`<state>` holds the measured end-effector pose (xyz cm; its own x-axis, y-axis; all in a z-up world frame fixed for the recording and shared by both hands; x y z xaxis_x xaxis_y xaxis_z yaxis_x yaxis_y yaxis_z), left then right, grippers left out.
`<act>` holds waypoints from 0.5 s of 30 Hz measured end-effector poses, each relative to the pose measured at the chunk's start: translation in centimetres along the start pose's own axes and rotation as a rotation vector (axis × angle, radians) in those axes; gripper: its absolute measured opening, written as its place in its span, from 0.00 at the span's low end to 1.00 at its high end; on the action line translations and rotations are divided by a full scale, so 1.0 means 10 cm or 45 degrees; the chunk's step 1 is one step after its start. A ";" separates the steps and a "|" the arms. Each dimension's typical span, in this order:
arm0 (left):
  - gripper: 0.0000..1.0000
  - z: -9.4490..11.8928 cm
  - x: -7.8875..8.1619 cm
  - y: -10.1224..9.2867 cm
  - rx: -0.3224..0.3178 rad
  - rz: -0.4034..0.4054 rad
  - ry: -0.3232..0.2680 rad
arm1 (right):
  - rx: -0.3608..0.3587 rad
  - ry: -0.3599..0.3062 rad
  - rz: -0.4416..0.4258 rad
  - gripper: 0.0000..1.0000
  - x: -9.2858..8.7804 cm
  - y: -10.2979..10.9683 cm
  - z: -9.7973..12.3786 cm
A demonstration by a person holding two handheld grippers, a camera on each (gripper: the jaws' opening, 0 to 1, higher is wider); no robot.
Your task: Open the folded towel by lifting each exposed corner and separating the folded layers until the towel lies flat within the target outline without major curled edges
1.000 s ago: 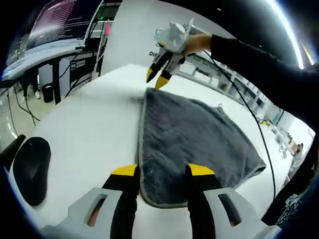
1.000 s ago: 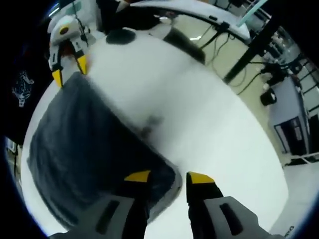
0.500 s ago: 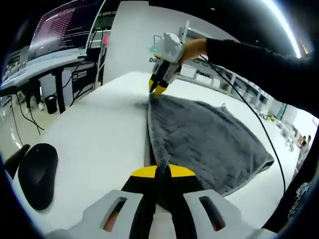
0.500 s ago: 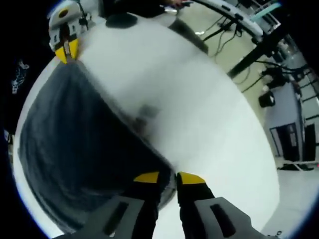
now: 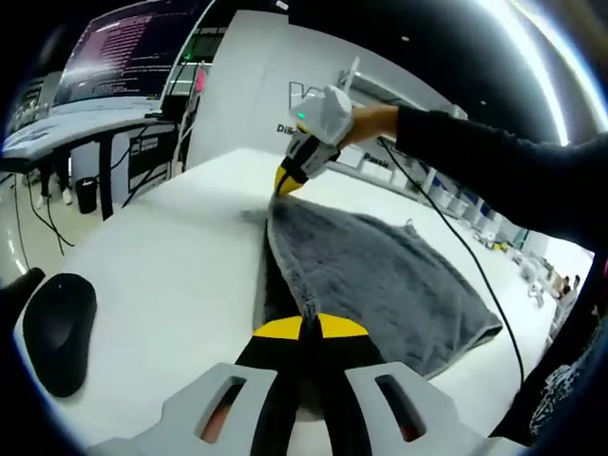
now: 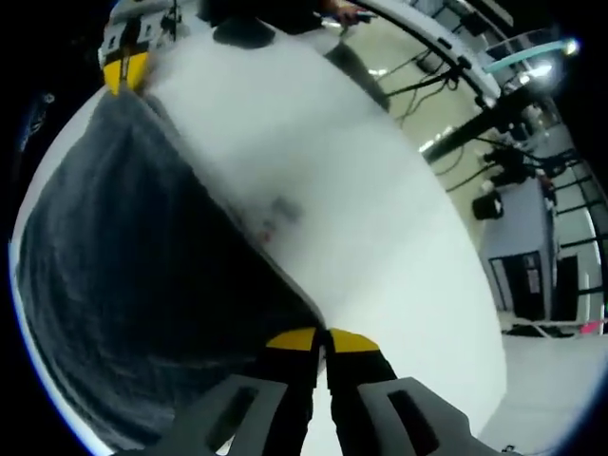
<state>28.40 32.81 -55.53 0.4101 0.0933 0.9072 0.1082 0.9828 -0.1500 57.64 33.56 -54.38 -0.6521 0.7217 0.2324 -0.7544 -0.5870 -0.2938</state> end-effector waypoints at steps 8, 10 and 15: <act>0.01 0.02 0.03 -0.04 -0.034 0.013 -0.048 | -0.036 -0.030 -0.043 0.00 -0.02 0.00 0.01; 0.01 0.01 0.04 -0.05 -0.040 0.018 -0.060 | -0.040 -0.028 -0.045 0.00 -0.02 0.00 0.02; 0.01 0.00 0.07 -0.09 -0.059 0.018 -0.078 | -0.030 -0.012 -0.050 0.00 -0.04 0.02 0.01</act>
<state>28.53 32.03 -54.78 0.3555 0.1181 0.9272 0.1449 0.9730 -0.1795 57.70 33.11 -54.41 -0.6230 0.7402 0.2527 -0.7773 -0.5498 -0.3058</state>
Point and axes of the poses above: the point that each gripper's makers call its tool centre point, and the gripper's own axes: z roughly backward along the fingers, y roughly to its left, x roughly out of its top, the point moved 5 cm from there along z, roughly backward along the fingers, and after that the axes turned 11 degrees about -z, right-handed, at the moved point
